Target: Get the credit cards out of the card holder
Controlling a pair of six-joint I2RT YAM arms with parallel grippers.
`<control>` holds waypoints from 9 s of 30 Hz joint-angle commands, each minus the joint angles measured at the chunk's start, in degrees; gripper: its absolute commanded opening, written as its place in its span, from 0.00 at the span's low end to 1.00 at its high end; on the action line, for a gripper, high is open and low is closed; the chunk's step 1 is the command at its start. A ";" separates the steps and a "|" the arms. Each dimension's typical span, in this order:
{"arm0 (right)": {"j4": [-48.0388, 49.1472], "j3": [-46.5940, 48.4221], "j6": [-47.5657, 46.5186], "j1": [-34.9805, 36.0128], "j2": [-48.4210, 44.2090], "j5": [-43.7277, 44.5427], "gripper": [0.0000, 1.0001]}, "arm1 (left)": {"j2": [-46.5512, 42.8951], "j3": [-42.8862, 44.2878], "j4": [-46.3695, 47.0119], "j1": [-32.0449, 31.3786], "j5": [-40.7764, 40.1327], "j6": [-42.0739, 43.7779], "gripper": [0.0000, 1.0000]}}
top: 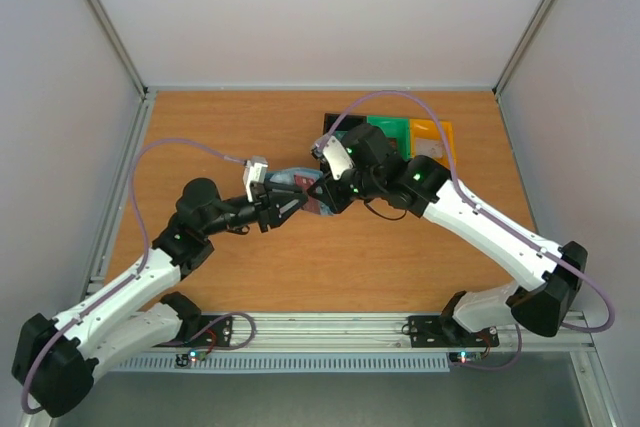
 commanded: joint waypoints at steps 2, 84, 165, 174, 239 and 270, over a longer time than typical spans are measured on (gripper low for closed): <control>4.21 -2.54 -4.07 0.28 -4.99 -6.57 0.01 | -1.12 -1.06 -0.72 1.89 -0.65 -0.24 0.41; 15.81 -19.49 -6.25 -14.13 -15.07 -40.03 0.27 | -3.99 -3.15 5.84 2.89 11.36 1.39 0.00; 10.73 -36.43 8.89 -30.39 8.43 -34.42 0.42 | -7.48 -7.05 -0.26 11.38 3.32 -4.50 0.00; 5.60 -25.23 2.29 -26.11 -18.29 -14.15 0.59 | -7.65 -3.77 7.97 10.92 8.55 -0.45 0.00; -20.90 2.27 -27.41 15.06 1.18 -1.70 0.01 | -6.25 -2.80 -26.50 -1.27 22.28 48.40 0.00; 83.95 -29.04 -91.52 17.17 3.48 25.70 0.76 | -11.24 3.30 -30.01 21.80 -13.74 -52.45 0.00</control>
